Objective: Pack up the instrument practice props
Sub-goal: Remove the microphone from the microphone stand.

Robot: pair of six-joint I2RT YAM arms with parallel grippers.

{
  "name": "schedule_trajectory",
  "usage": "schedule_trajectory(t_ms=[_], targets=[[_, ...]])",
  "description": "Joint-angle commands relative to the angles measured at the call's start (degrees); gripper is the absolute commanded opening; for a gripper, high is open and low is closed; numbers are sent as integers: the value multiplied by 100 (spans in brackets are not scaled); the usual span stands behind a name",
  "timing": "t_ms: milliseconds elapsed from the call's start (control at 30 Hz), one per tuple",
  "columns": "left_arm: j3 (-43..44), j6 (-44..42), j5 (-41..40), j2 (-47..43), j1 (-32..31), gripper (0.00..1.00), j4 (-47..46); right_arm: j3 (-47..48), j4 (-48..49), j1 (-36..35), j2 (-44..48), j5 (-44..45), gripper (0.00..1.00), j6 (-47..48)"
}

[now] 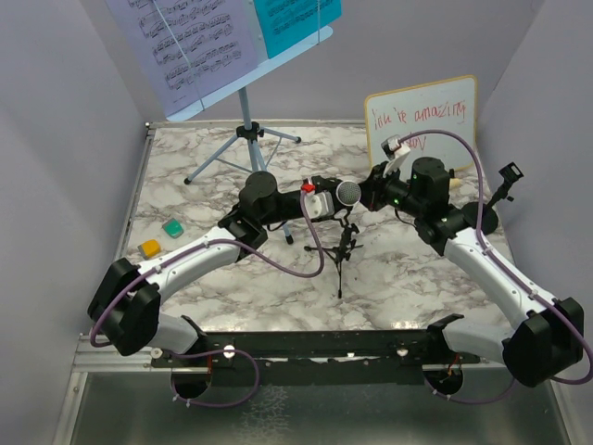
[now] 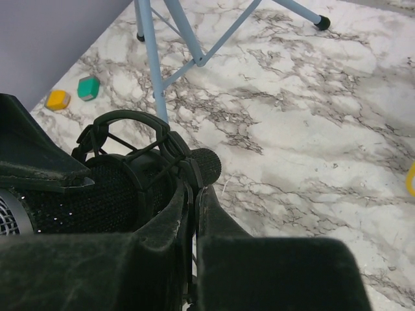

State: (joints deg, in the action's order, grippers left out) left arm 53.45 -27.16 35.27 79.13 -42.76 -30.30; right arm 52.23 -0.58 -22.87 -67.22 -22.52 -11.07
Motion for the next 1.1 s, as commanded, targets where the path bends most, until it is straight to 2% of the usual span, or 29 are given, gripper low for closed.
schedule_trajectory(t_ms=[0,300,600,1067], targets=[[460,-257,233,-3,-76,0,-107,225,-489,-138,-35,389,1,295],[1040,-536,-43,-8,-264,0,453,406,-759,-571,-90,1219,1,541],[1311,-512,-133,-261,-474,0,817,529,-873,-716,-315,1617,1,645],[1736,-149,-206,-715,-610,0,919,557,-761,-754,-581,1715,0,676]])
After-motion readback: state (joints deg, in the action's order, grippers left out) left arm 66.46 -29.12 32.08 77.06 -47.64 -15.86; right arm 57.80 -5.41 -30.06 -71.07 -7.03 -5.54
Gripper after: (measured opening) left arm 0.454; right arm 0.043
